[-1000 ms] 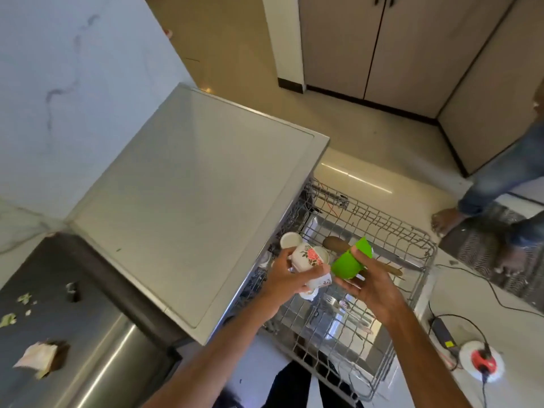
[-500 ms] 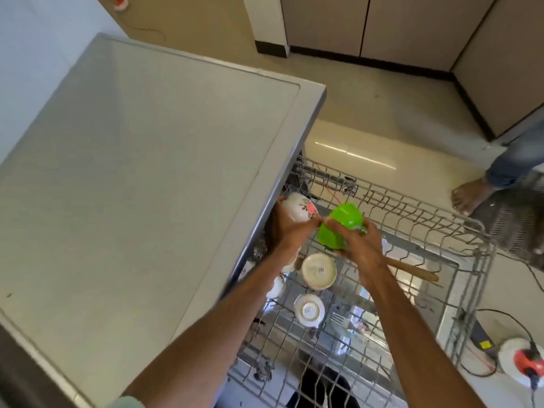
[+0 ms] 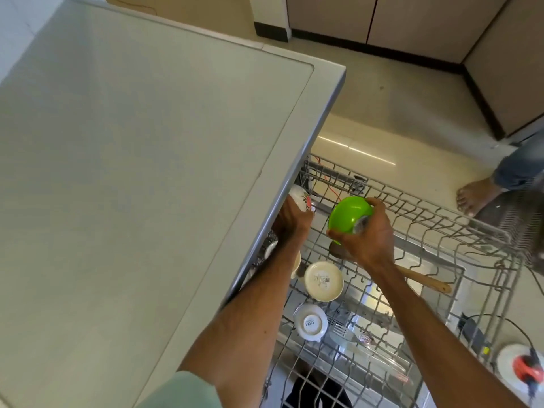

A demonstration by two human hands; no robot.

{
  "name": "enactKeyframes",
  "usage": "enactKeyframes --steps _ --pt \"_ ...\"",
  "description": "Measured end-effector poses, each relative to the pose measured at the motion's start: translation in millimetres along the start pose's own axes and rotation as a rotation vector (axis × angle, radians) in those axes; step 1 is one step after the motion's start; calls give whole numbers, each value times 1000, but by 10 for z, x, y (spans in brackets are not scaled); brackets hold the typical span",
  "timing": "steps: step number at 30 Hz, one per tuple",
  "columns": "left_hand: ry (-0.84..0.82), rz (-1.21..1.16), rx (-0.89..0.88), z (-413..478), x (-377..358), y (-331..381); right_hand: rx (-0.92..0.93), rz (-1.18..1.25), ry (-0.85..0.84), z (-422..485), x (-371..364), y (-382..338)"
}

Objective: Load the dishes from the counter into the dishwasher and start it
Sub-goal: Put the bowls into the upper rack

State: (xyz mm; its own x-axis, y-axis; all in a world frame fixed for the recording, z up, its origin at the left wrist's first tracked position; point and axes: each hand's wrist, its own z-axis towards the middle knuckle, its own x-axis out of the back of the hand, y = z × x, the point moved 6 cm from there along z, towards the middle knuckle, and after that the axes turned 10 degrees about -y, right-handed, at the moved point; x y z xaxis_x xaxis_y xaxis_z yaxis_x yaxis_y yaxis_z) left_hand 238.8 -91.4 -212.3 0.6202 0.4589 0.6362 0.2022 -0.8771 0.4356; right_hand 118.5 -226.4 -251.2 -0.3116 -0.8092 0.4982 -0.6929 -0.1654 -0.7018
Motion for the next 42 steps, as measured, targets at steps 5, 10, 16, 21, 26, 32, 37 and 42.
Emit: enactKeyframes --steps 5,10,16,21,26,32,37,42 --pt "-13 64 -25 -52 0 -29 172 -253 -15 38 -280 -186" --pt "25 157 -28 -60 57 -59 271 -476 -13 126 -482 -229" --pt "28 159 1 -76 47 -89 198 -739 -54 257 -560 -220" --pt "42 230 -31 -101 46 -99 202 -724 -27 261 -596 -156" --pt "96 310 -67 -124 -21 -96 237 -520 0 84 -524 -40" --pt "189 403 -293 -176 -325 -72 309 -186 178 -379 -92 230" --pt "142 407 -394 -200 -502 -48 216 -279 253 -581 270 736" --pt "137 397 -423 -226 -591 18 77 -498 42 -446 268 1001"
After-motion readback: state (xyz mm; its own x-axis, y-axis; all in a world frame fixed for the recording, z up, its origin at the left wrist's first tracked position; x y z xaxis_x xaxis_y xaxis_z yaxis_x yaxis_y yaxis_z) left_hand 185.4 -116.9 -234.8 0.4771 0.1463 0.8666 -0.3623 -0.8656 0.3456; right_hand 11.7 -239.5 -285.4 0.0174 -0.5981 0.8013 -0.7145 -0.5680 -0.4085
